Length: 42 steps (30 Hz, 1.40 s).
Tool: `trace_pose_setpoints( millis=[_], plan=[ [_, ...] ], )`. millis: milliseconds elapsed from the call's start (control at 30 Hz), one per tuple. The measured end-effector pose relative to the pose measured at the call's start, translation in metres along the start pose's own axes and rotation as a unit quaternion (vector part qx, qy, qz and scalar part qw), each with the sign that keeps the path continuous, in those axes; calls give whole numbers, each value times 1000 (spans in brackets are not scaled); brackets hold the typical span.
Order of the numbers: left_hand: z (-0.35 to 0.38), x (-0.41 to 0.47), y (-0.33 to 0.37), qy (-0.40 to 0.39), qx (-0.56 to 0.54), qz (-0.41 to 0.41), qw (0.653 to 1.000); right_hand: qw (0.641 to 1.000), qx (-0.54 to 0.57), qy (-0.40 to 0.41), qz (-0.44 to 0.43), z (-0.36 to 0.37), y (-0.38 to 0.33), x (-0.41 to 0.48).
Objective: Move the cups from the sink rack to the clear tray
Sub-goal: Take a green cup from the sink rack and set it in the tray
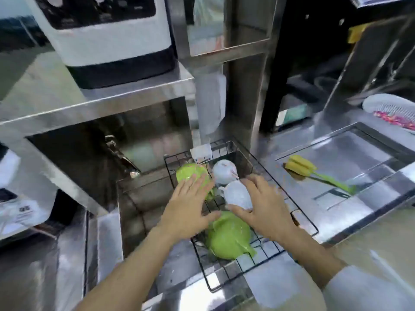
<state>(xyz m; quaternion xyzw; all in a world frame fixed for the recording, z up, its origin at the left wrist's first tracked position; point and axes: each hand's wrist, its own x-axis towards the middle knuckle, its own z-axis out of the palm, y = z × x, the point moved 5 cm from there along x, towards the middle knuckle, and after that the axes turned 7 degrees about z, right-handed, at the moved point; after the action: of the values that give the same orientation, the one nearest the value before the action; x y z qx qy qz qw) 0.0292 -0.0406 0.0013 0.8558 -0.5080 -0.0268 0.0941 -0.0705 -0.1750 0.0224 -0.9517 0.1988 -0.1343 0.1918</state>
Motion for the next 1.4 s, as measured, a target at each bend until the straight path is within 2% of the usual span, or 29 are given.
trace_pose_setpoints(
  millis=[67, 133, 233, 367, 500, 567, 800, 933, 1033, 1133, 1267, 1400],
  plan=[
    [26, 0, 3, -145, -10, 18, 989, 995, -45, -83, 10, 18, 9, -4],
    [46, -4, 3, -223, -21, 13, 974, 984, -86, -153, 21, 33, 20, -11],
    [62, -6, 8, -240, -13, 17, 971, 972, -99, -206, 51, 47, 25, -18],
    [72, -2, 22, -224, 0, 36, 974, 968, -111, -216, 71, 50, 19, -23],
    [76, 2, 26, -219, -13, 28, 975, 941, -122, -307, 77, 62, 15, -30],
    [76, 2, 27, -215, -11, 35, 976, 935, -114, -325, 80, 67, 16, -31],
    [66, -3, 26, -147, -20, 38, 988, 941, -107, -312, 78, 80, 11, -28],
    [44, -7, 22, -84, -22, 32, 996, 967, -18, -247, 57, 63, 11, -22],
    [2, -8, 16, 2, -58, 22, 998, 977, 74, -196, 22, 35, -2, -8],
    [-55, -13, 13, 95, -80, 36, 992, 973, 180, -142, -16, -4, -25, 8],
    [-124, -32, 7, 190, -14, 75, 979, 967, 230, -80, -76, -48, -68, 21],
    [-169, -62, -13, 225, 58, 58, 971, 959, 250, -77, -106, -57, -116, 30]
  ],
)
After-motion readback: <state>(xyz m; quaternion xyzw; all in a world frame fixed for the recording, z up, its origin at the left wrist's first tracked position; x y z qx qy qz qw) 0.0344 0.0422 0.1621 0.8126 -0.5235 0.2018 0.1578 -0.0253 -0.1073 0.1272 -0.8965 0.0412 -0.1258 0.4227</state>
